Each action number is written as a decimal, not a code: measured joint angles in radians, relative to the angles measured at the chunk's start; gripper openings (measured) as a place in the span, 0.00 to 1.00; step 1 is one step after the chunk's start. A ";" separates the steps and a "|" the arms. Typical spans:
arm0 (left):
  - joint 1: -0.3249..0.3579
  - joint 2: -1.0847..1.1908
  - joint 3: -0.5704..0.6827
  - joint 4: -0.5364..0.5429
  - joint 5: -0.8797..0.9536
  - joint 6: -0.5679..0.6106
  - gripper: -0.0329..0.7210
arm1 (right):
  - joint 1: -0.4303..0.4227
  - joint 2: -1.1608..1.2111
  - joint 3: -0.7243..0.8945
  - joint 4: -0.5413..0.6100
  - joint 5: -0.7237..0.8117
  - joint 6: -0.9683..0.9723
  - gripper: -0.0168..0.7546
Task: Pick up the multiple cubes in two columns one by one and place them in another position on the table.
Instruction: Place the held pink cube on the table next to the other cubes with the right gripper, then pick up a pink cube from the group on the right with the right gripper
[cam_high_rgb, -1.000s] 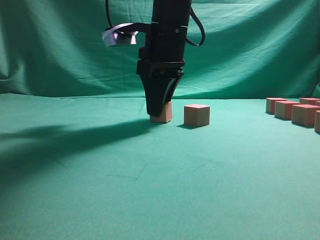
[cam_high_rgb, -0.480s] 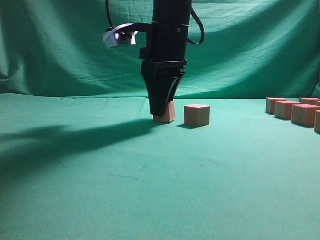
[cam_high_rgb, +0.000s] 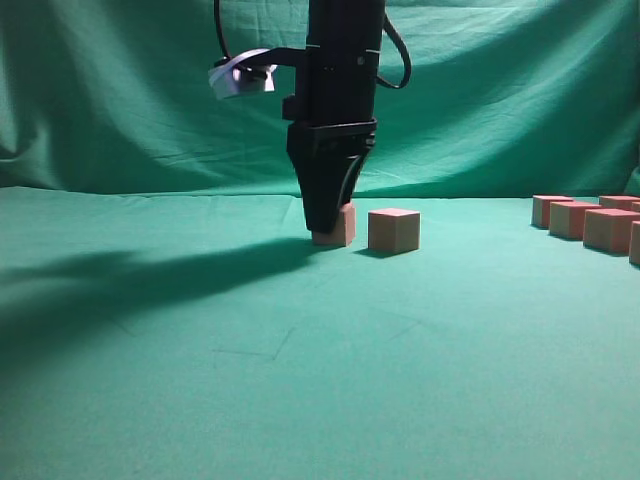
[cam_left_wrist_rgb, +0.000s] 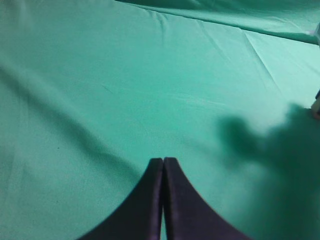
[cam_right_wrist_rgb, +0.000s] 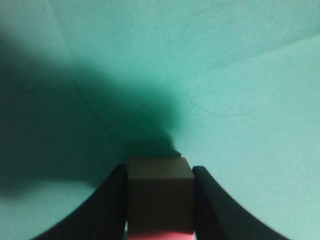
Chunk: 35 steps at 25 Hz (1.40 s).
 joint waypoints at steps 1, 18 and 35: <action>0.000 0.000 0.000 0.000 0.000 0.000 0.04 | 0.000 0.002 0.000 0.007 0.004 0.000 0.43; 0.000 0.000 0.000 0.000 0.000 0.000 0.04 | 0.000 -0.090 -0.128 -0.039 0.087 0.213 0.83; 0.000 0.000 0.000 0.000 0.000 0.000 0.04 | -0.133 -0.680 0.218 -0.189 0.106 0.819 0.77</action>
